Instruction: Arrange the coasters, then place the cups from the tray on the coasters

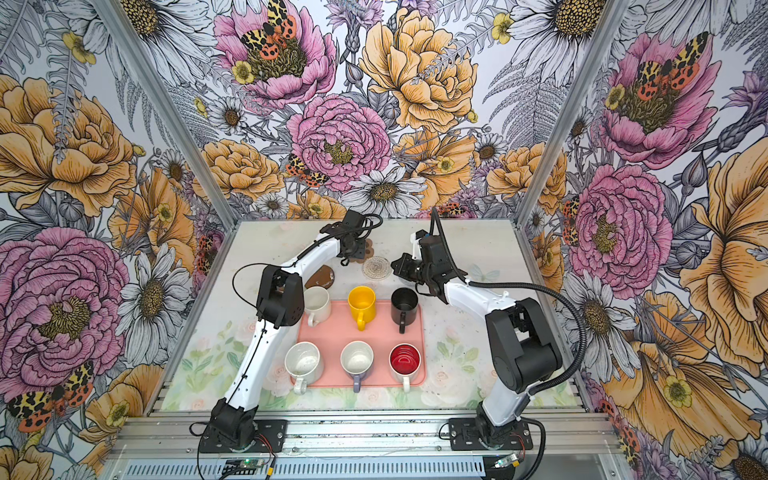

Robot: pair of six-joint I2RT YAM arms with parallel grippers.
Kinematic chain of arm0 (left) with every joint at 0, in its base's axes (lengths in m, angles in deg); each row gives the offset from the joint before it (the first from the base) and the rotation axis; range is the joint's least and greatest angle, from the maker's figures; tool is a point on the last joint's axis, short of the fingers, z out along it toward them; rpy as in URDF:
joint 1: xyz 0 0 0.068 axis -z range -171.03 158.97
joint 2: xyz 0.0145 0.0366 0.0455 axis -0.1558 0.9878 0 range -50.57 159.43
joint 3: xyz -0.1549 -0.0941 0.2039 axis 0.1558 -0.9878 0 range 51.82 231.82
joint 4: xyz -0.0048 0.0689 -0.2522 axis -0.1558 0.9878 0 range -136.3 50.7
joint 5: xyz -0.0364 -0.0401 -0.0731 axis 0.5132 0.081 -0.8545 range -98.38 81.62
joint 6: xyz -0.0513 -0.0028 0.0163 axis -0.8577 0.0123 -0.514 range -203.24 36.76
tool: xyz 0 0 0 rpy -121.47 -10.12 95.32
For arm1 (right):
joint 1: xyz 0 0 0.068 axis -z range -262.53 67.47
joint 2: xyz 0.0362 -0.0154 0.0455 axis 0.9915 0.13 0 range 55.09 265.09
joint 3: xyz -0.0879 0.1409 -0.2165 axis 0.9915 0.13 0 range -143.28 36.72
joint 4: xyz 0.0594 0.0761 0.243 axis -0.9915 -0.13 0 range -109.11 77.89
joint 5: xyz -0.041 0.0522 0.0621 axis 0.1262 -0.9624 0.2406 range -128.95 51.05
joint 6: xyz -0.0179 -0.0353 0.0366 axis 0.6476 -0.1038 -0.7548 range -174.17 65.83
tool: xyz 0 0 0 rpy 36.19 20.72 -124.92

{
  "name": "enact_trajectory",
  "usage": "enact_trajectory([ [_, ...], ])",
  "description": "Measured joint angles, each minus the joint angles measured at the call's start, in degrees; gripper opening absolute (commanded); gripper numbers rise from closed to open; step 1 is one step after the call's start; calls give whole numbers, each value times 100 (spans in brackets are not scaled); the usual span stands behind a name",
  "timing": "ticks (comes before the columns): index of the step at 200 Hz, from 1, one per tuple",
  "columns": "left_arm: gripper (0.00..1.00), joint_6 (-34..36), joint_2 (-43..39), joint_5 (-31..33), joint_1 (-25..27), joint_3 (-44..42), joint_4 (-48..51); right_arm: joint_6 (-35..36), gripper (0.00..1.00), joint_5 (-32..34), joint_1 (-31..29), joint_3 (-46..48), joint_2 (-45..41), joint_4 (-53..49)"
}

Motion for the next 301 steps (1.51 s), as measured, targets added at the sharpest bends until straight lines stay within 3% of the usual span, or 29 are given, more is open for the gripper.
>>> enact_trajectory([
  [41,52,-92,59,-2,4,507,-33,9,0,-55,-7,-210,282,-50],
  [112,35,-201,651,-48,4,905,-52,9,0,-173,-20,-538,601,-168],
  [150,34,-243,660,-131,-33,1008,-66,9,0,-243,-22,-608,726,-173],
  [223,34,-122,293,-304,-87,120,-542,7,0,-321,-22,-680,726,-168],
  [301,35,328,-177,-389,-55,-616,-409,7,0,-321,-48,-680,726,-166],
])
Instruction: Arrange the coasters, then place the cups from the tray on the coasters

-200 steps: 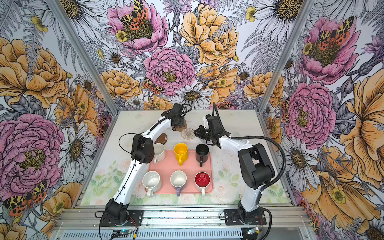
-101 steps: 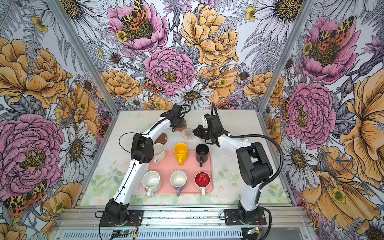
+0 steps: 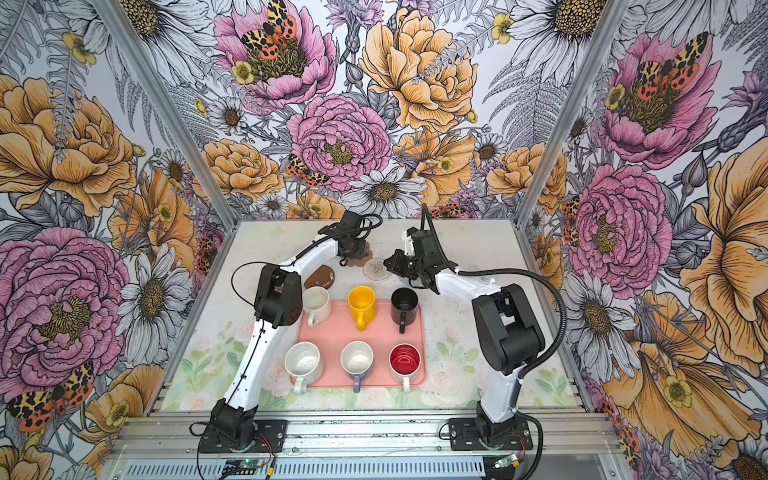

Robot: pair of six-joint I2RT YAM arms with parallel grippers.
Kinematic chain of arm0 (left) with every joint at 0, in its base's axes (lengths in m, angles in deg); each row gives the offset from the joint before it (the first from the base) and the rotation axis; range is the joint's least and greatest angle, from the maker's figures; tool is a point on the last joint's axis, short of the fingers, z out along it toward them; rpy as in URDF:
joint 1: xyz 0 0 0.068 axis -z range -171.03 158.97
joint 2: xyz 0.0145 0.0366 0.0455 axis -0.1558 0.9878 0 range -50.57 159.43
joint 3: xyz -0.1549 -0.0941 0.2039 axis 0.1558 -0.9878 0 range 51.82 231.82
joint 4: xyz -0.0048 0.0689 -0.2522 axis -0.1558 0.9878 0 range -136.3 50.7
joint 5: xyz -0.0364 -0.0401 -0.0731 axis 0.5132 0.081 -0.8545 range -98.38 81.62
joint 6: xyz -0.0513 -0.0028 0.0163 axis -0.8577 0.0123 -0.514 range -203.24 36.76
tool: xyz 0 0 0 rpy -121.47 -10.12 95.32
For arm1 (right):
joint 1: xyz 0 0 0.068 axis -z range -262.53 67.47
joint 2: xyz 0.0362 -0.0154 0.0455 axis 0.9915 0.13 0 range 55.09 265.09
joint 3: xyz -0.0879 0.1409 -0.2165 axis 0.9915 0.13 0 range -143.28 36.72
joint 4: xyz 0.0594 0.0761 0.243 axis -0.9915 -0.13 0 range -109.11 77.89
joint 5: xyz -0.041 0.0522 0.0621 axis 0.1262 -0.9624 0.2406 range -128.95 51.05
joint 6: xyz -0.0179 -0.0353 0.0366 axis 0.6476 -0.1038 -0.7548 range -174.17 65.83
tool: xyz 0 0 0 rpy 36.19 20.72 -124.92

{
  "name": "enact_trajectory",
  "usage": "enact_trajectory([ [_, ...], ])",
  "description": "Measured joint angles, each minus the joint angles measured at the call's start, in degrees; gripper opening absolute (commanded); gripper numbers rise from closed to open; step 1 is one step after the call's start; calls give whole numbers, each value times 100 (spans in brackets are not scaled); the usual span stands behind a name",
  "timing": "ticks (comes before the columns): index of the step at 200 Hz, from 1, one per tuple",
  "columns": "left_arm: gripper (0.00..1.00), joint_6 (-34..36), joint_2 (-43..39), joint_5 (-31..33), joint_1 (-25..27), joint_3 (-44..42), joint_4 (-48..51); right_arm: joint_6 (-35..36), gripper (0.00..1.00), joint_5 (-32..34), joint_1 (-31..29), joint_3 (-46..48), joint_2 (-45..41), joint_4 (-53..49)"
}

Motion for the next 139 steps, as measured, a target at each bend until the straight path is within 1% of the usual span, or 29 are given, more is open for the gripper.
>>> enact_trajectory([
  [47,35,37,-402,0,37,-643,52,37,0,2,0,0,0,-20],
  [98,35,37,-579,42,133,-935,50,179,0,-4,4,-17,0,-203],
  [139,33,33,-717,85,212,-1185,-7,361,0,-94,46,-417,168,-492],
])
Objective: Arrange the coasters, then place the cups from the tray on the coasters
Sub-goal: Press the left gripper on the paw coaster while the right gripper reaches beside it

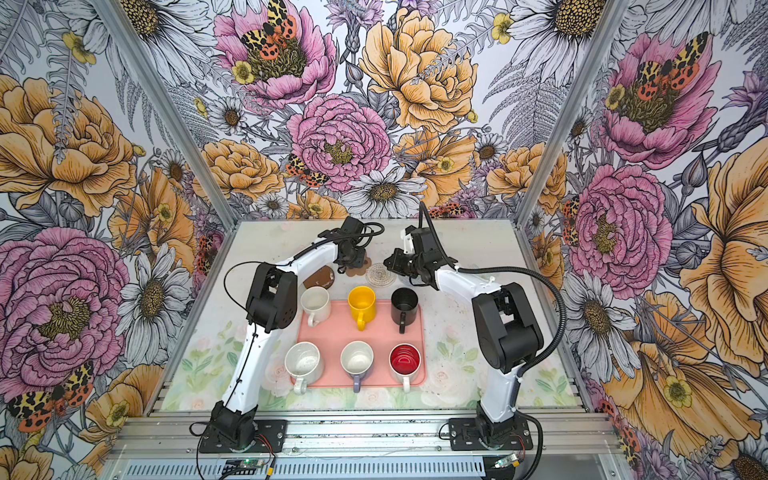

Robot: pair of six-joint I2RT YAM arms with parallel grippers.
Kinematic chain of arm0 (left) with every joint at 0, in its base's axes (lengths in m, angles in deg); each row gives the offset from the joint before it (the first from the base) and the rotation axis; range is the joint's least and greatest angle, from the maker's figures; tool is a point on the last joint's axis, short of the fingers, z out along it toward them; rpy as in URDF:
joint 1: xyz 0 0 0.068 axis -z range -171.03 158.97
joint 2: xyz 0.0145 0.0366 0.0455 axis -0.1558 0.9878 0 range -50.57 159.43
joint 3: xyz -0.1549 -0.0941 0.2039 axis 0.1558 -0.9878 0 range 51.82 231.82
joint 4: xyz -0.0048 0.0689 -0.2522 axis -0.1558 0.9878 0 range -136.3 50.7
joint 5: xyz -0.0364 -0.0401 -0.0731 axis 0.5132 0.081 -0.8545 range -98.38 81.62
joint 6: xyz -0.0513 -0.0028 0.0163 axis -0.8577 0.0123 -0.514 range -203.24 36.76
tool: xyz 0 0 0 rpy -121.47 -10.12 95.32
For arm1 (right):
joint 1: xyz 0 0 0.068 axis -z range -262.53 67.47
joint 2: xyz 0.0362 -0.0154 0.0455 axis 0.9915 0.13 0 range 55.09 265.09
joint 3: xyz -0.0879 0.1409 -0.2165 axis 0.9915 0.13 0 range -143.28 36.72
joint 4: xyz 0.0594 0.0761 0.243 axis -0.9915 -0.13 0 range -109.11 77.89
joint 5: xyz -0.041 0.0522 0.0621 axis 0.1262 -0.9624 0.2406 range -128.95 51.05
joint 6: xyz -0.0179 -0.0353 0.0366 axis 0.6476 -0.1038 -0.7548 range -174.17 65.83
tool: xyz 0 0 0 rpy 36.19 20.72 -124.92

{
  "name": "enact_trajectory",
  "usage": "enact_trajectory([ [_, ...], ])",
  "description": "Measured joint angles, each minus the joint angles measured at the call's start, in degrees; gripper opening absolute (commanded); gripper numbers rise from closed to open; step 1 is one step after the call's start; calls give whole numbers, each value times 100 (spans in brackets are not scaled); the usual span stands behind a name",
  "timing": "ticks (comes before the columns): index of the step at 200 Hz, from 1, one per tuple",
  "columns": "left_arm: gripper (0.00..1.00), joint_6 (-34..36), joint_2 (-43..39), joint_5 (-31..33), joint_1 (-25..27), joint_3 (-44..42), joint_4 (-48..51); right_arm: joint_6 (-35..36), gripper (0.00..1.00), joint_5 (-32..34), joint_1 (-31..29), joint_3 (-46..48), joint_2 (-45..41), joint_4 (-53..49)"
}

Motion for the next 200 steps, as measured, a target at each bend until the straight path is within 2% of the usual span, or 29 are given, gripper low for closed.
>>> enact_trajectory([
  [107,30,-48,-348,4,120,-640,-295,813,0,-291,256,-1751,1639,-1381],
  [200,30,-63,-420,0,120,-774,-413,1495,0,-549,348,-2874,2708,-2269],
])
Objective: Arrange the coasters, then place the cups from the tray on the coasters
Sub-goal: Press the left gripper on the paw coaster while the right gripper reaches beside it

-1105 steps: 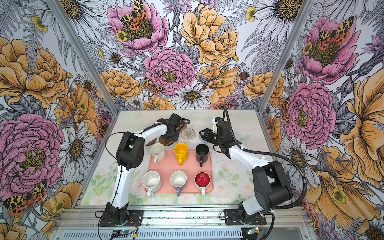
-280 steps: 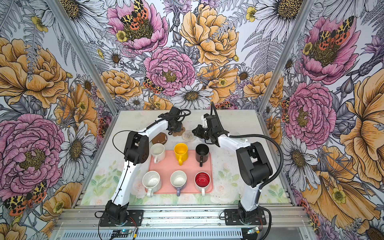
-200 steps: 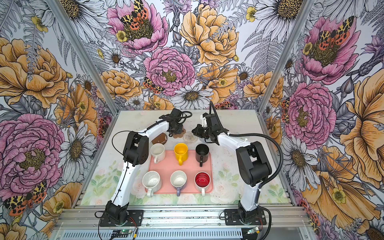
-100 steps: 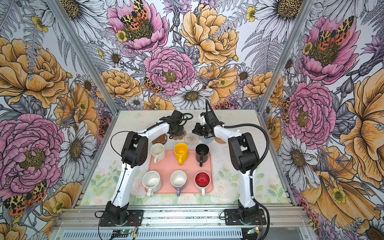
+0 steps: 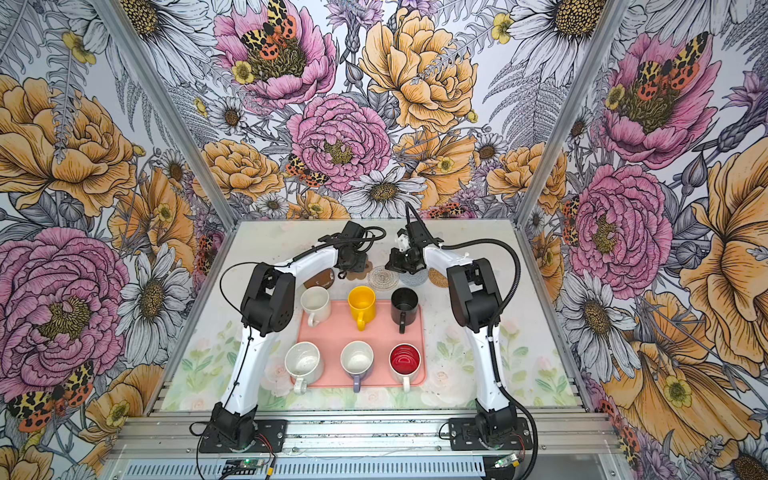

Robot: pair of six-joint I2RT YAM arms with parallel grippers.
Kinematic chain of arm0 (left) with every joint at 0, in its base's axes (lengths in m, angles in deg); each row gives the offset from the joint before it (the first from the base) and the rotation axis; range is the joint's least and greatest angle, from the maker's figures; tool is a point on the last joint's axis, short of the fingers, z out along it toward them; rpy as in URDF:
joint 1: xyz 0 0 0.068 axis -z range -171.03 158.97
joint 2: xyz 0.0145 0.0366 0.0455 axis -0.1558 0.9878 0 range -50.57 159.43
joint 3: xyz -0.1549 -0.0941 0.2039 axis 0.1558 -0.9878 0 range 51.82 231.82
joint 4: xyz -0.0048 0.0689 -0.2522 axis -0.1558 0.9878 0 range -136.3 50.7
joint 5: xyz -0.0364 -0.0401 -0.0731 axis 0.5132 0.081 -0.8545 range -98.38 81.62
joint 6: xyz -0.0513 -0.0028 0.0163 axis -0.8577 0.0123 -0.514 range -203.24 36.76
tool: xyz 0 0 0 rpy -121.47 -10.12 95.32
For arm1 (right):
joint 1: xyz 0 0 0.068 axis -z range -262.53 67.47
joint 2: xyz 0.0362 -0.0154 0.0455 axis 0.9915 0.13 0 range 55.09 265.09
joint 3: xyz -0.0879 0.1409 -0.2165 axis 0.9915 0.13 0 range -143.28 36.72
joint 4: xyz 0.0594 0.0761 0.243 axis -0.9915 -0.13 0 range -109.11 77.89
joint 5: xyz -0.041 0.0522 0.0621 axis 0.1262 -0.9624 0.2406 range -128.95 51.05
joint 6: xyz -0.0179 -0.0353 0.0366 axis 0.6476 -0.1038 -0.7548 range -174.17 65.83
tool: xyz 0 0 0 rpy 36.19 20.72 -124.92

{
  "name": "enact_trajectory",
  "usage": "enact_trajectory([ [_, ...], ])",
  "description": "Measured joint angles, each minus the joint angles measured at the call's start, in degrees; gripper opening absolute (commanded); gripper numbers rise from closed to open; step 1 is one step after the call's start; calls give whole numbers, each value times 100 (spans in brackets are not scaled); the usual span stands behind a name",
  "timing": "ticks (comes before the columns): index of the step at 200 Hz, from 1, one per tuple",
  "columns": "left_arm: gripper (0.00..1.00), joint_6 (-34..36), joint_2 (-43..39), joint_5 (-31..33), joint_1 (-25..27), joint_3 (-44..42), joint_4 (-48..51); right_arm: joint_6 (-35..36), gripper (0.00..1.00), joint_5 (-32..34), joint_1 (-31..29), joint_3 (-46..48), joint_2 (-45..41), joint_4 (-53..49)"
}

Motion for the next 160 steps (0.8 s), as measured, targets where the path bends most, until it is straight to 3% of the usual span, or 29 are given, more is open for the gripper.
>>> enact_trajectory([
  [58,30,-15,-184,-2,33,-304,-61,299,0,-343,76,-588,494,-463],
  [160,30,-70,-562,-26,13,-988,-420,514,0,-341,186,-702,533,-802],
])
